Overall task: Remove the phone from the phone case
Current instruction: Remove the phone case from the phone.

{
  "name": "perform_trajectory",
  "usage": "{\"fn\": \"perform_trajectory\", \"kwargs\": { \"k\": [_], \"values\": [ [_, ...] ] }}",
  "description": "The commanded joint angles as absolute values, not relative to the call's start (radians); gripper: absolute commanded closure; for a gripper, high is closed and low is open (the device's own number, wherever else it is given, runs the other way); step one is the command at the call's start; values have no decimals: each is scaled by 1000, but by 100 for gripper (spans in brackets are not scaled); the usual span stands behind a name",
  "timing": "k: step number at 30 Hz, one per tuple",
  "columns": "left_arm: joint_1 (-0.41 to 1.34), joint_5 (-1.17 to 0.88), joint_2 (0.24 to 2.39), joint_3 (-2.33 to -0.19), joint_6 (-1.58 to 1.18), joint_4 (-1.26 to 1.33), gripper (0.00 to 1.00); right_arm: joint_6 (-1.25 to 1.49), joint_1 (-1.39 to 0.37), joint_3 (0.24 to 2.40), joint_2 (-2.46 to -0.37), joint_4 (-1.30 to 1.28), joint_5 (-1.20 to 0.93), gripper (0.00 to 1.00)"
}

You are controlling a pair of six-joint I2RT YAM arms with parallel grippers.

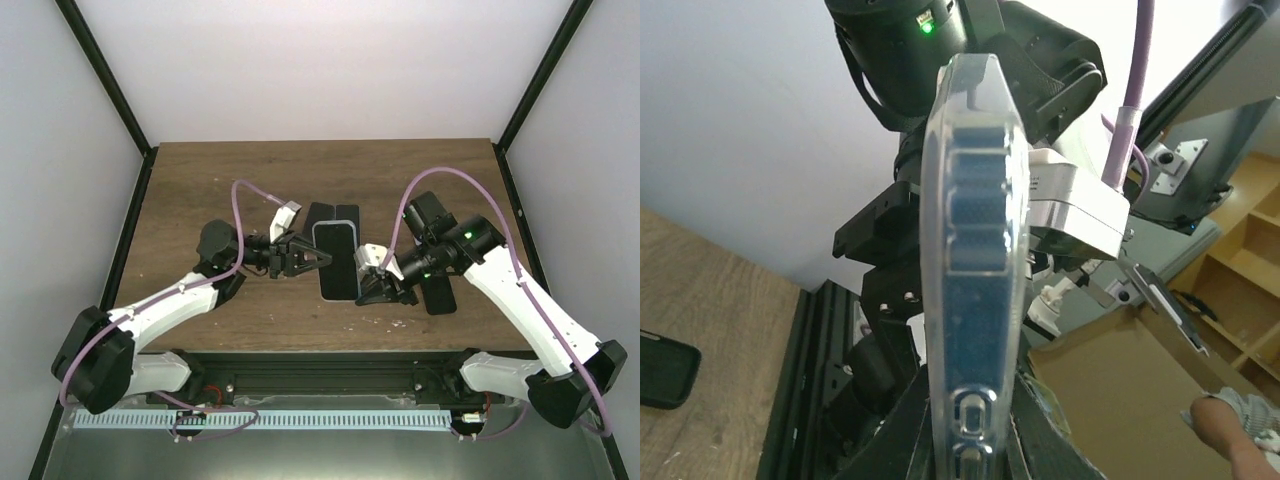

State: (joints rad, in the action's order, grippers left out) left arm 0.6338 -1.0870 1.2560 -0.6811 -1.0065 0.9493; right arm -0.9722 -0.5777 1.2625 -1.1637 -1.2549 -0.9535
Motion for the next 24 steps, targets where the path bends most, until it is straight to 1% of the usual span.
{"fn": "perform_trajectory", "kwargs": {
  "k": [1,6,10,13,15,22,24],
  "values": [
    [673,-1059,1286,-720,-1070,949,100,-1056,-633,1315,-1149,-1181,-953,89],
    [685,-1082,1294,-728,-1093,969,100,-1059,-637,1337,-1157,-1172,-957,89],
    [689,-1085,1300,-726,-1124,994,100,-1058,-637,1340,-1158,-1129,-891,90],
    [696,-1084,1301,-724,-1141,1015,100,-1036,-637,1335,-1158,-1072,-851,95],
    [700,-1084,1302,-723,-1156,1034,100,-1007,-637,1331,-1161,-1032,-829,96],
    [703,-1080,1331,-699,-1277,1200,100,-940,-636,1326,-1164,-909,-706,96],
    [702,-1078,1358,-686,-1355,1321,100,-923,-634,1315,-1162,-879,-697,92]
  ]
}}
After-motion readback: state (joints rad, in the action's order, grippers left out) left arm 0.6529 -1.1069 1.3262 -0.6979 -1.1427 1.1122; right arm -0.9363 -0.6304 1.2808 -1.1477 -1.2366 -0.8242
